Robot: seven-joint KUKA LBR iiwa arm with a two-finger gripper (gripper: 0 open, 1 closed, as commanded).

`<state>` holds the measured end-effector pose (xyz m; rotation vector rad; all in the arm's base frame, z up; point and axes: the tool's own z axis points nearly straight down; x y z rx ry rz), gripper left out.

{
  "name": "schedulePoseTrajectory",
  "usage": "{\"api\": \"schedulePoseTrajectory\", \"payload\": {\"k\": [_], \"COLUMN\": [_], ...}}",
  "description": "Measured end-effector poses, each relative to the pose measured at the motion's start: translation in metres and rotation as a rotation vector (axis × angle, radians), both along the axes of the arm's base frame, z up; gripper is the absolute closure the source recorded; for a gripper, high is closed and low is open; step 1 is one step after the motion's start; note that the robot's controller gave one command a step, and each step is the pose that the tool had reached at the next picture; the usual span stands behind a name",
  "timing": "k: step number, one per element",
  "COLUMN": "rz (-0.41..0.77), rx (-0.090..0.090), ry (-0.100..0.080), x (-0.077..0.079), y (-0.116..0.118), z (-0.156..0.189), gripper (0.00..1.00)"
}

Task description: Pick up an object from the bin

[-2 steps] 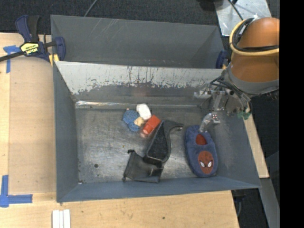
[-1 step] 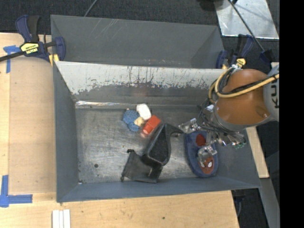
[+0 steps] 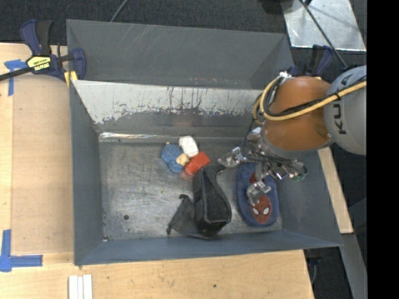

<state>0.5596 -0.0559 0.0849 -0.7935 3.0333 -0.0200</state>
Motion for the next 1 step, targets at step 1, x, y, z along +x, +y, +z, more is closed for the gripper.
{"api": "schedulePoseTrajectory", "payload": {"k": [1], "rz": [0.030], "rx": [0.000], "ry": [0.010], "x": [0.0462], "y": [0.0460], "z": [-0.0038], "gripper": [0.00]}}
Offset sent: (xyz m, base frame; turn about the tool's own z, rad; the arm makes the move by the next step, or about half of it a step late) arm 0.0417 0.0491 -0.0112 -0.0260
